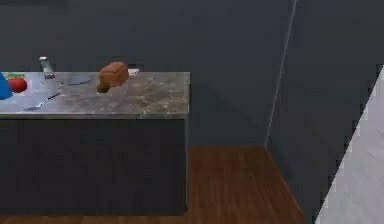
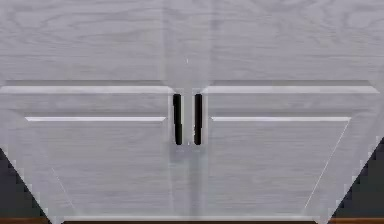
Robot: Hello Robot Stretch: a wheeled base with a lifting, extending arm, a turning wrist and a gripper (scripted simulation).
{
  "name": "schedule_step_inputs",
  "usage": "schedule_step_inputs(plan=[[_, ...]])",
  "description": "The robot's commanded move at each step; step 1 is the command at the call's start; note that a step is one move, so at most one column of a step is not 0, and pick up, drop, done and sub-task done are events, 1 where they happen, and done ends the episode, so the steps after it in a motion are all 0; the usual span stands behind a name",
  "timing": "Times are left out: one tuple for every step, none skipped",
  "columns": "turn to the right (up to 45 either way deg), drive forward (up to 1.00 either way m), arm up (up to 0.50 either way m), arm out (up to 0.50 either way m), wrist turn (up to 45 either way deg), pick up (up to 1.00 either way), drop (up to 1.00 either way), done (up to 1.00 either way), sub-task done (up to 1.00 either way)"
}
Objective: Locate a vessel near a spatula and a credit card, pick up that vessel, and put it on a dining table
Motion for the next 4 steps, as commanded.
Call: schedule_step_inputs(plan=[[-45.0, 0.00, 0.00, 0.00, 0.0, 0.00, 0.00, 0.00, 0.00], [-27.0, 0.00, 0.00, 0.00, 0.0, 0.00, 0.00, 0.00, 0.00], [0.0, 1.00, 0.00, 0.00, 0.0, 0.00, 0.00, 0.00, 0.00], [-3.0, 0.00, 0.00, 0.00, 0.0, 0.00, 0.00, 0.00, 0.00]])
